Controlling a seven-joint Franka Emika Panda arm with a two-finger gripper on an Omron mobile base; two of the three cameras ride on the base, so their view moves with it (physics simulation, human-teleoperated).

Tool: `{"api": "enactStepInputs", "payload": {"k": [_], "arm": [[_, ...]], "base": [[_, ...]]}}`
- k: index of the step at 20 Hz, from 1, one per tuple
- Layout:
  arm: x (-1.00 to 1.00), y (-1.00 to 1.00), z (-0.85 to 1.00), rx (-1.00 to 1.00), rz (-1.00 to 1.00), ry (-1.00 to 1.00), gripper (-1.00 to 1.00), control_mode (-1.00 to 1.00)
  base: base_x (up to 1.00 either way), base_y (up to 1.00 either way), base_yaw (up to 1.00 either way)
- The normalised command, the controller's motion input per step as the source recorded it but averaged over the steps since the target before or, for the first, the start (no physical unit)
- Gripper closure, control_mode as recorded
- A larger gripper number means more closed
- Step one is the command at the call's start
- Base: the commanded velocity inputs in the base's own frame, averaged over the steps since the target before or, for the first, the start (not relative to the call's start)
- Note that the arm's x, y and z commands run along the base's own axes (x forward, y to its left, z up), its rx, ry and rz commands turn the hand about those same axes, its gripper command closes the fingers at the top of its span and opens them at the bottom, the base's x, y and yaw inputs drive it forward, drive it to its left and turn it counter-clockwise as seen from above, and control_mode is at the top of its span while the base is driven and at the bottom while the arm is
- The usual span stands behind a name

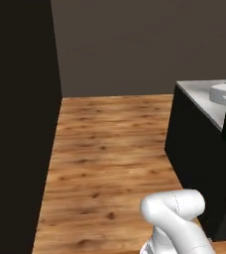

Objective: Get the candle and the beer from the cabinet and move them to the dining counter.

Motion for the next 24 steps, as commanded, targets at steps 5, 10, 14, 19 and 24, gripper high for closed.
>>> {"api": "enactStepInputs", "payload": {"k": [5,10,14,19,24], "arm": [[0.00,0.00,0.00,0.00,0.00,0.00,1.00,1.00],[0.00,0.00,0.00,0.00,0.00,0.00,1.00,1.00],[0.00,0.00,0.00,0.00,0.00,0.00,1.00,1.00],[0.00,0.00,0.00,0.00,0.00,0.00,1.00,1.00],[0.00,0.00,0.00,0.00,0.00,0.00,1.00,1.00]], "base": [[0.92,0.79,-0.40],[1.00,0.78,-0.45],[1.00,0.69,-0.38],[1.00,0.41,-0.21],[1.00,0.22,-0.05]]}}
